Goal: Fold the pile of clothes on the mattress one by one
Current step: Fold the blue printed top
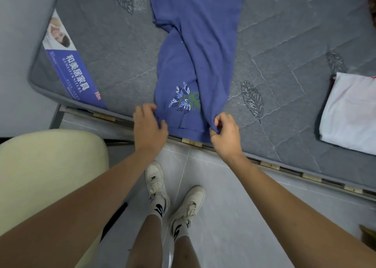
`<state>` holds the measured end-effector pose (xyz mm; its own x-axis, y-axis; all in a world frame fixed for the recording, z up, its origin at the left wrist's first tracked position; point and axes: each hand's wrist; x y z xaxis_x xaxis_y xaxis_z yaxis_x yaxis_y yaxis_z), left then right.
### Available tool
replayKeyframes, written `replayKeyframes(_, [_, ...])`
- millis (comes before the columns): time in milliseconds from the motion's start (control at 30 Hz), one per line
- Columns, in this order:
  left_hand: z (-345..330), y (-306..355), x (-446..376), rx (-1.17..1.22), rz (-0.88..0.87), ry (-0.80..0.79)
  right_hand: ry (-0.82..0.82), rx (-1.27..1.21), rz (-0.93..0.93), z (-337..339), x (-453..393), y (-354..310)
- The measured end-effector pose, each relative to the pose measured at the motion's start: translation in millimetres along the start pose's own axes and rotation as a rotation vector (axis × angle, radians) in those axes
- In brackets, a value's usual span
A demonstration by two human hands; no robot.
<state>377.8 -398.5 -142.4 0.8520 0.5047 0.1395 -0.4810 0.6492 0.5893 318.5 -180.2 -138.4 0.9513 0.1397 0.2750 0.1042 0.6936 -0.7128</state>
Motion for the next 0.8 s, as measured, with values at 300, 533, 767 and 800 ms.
replayKeyframes(300, [-51.6,99.8,-27.2,0.491,0.455,-0.535,-0.090,-0.136,-0.007,-2.2,-2.7,0.4])
replayKeyframes(533, [-61.5,75.1,-35.4,0.539,0.404,-0.597,-0.001,-0.638,-0.424,-5.4,-8.7,6.8])
replayKeyframes(767, [-46.4,67.4,-33.0,1.003,0.693,-0.771,-0.098,-0.775,-0.516,-7.4,-20.8,-2.9])
replayKeyframes(800, [-47.2,67.1,-34.5,0.966,0.703,-0.764,-0.108,-0.765,-0.517,-10.3,-23.8,-3.3])
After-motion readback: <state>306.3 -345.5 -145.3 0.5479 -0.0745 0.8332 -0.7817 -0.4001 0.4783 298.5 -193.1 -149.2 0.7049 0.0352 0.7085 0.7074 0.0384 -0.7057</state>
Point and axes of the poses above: each hand's wrist, its own x-axis away from the middle knuckle, its own z-axis out of the back of the hand, y = z × x, and after that the axes turned 2 degrees about -x, right-handed
